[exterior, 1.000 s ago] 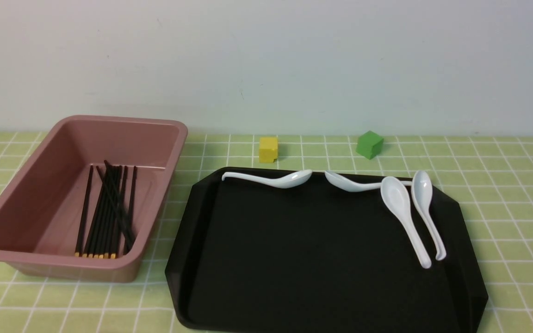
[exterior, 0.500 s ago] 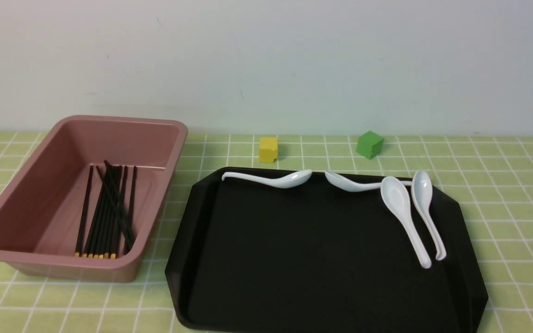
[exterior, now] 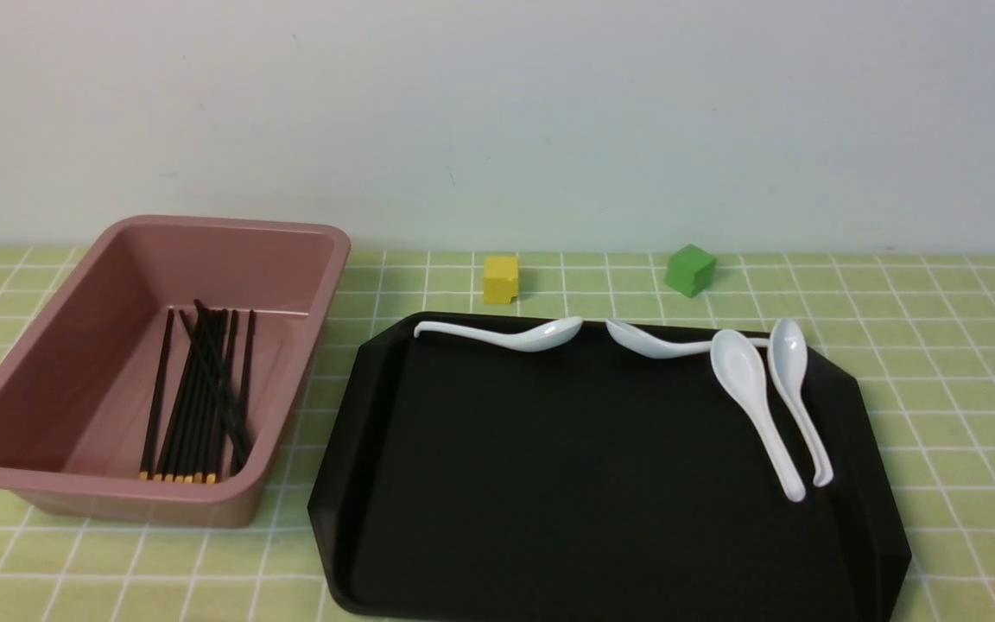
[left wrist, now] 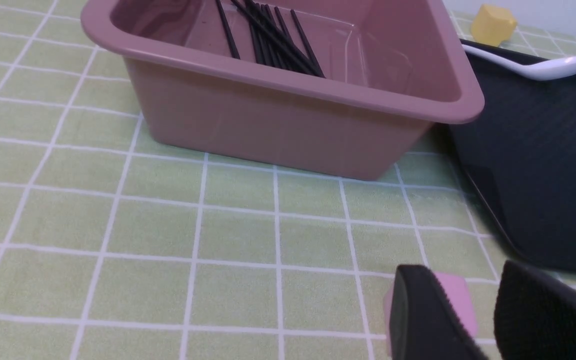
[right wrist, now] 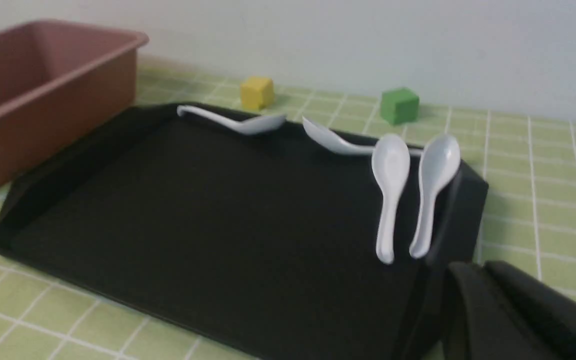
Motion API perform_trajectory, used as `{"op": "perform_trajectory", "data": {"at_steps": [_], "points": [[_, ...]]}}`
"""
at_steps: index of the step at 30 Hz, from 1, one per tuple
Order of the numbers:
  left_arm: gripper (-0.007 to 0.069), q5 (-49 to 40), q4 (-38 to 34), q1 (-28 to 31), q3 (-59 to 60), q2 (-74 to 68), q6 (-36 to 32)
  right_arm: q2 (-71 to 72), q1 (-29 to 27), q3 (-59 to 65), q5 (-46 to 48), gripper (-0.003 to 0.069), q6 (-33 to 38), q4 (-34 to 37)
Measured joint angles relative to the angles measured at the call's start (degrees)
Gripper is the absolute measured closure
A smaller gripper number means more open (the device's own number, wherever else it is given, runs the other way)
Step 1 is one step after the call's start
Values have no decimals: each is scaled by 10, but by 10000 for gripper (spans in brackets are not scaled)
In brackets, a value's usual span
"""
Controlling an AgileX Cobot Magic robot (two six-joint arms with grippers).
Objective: On green tablecloth take chopsticks from black tray and put them in box.
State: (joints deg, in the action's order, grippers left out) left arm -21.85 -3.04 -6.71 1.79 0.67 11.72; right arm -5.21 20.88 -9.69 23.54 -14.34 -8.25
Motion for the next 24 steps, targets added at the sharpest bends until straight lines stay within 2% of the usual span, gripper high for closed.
{"op": "perform_trajectory", "data": {"at_steps": [8, 12, 16, 24], "points": [[386, 0, 0, 0, 0, 0, 0, 35, -121, 46, 24, 591, 0, 11], [386, 0, 0, 0, 0, 0, 0, 57, -162, 61, 34, 586, 0, 12], [386, 0, 0, 0, 0, 0, 0, 58, -187, 87, 29, 580, 0, 12], [386, 0, 0, 0, 0, 0, 0, 58, -188, 104, -13, 573, 0, 13]]}}
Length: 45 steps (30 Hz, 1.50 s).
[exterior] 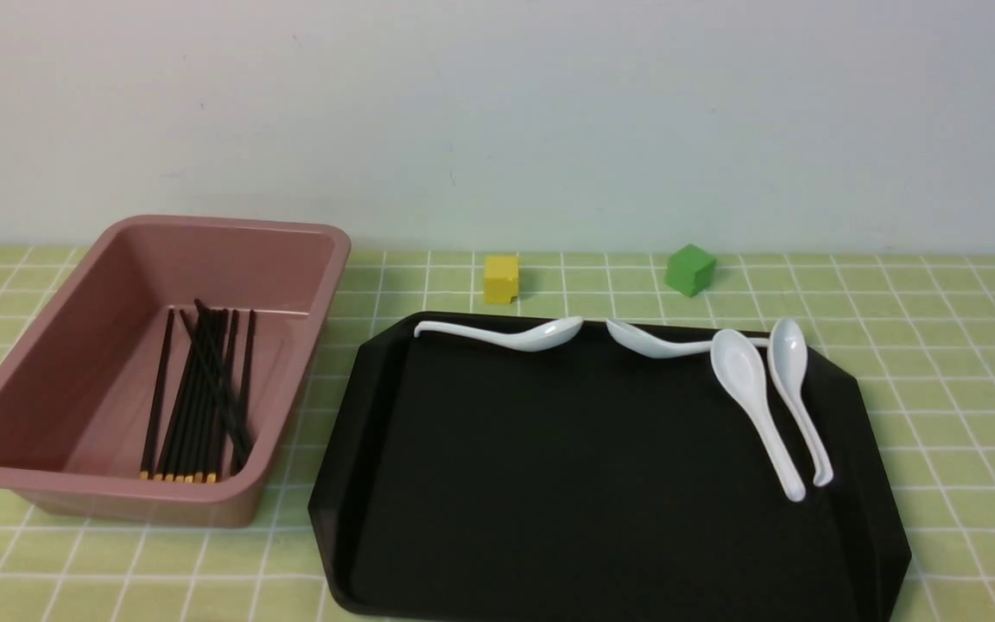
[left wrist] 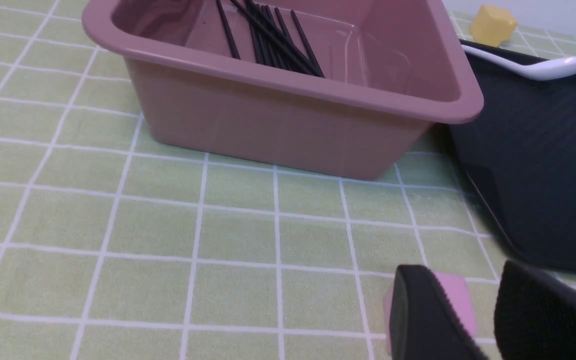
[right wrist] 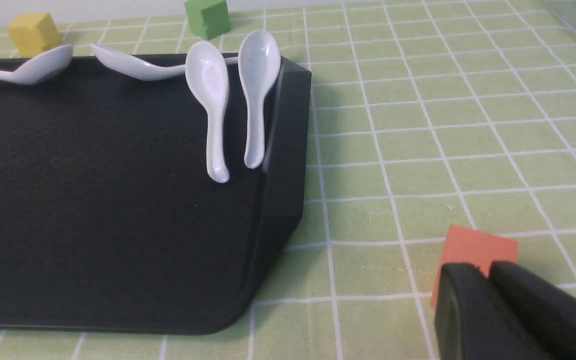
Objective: On green tablecloth take chopsticks from black tray and put them in box.
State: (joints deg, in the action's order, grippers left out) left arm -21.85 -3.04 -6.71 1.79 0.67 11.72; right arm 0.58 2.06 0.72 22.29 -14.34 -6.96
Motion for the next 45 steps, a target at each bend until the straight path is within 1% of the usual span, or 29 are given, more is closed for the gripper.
{"op": "perform_trajectory", "data": {"at_steps": [45], "points": [[386, 0, 0, 0, 0, 0, 0, 0, 0, 0, -1, 522, 0, 1]]}}
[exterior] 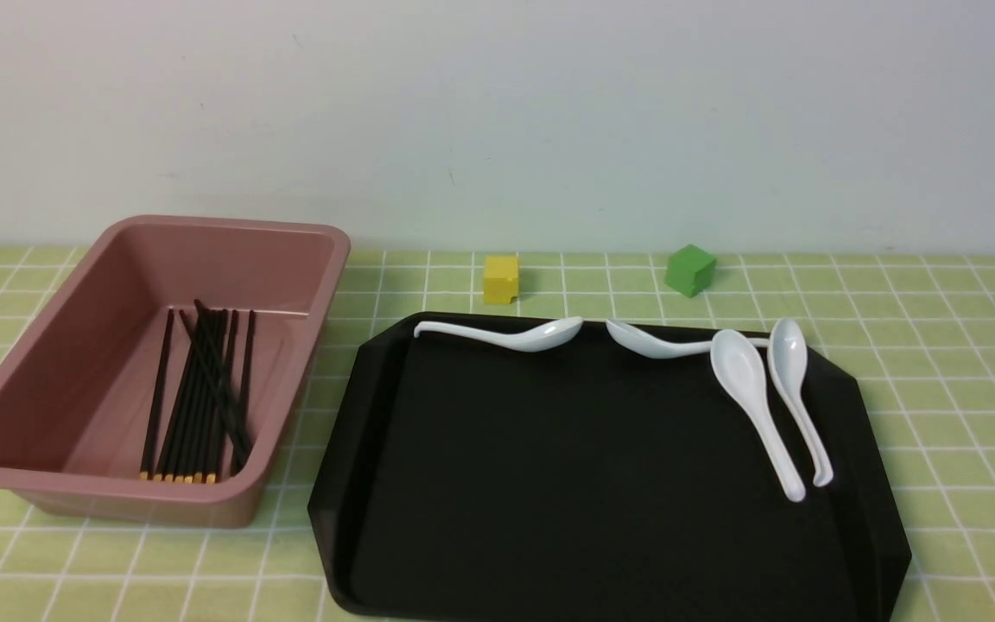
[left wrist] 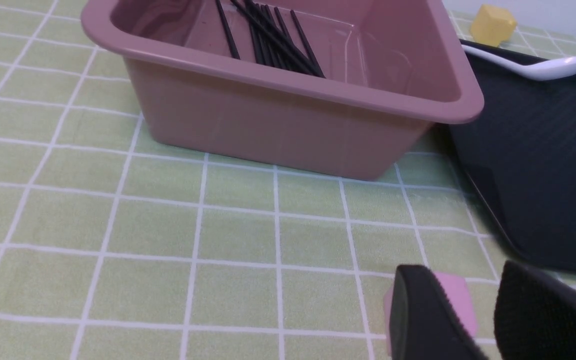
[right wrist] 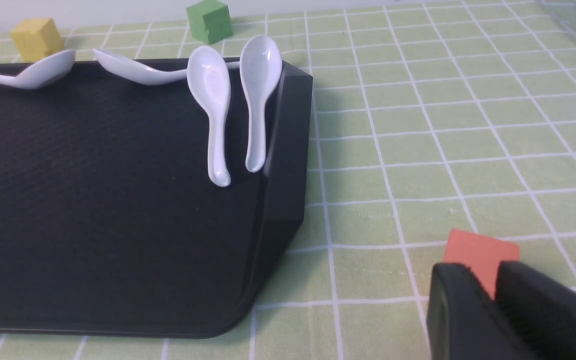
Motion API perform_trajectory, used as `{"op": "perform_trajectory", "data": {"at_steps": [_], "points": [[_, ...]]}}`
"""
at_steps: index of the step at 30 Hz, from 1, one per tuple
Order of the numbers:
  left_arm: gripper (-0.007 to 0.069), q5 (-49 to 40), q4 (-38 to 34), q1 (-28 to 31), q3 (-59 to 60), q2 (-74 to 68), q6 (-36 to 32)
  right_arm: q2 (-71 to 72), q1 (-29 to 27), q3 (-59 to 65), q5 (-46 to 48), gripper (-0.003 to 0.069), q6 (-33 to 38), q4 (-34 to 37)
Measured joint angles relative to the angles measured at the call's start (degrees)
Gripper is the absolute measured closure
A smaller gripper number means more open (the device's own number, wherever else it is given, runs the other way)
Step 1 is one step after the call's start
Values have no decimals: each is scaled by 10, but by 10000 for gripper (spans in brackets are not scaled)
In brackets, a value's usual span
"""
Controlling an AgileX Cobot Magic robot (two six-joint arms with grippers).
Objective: On green tablecloth take chopsticks from black tray and put them in box.
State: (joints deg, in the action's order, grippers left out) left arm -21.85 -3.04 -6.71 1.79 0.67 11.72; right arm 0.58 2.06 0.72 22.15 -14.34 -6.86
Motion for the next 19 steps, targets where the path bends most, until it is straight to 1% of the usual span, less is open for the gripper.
{"op": "perform_trajectory", "data": {"at_steps": [19], "points": [[386, 0, 0, 0, 0, 0, 0, 0, 0, 0, 0, 497, 0, 0]]}}
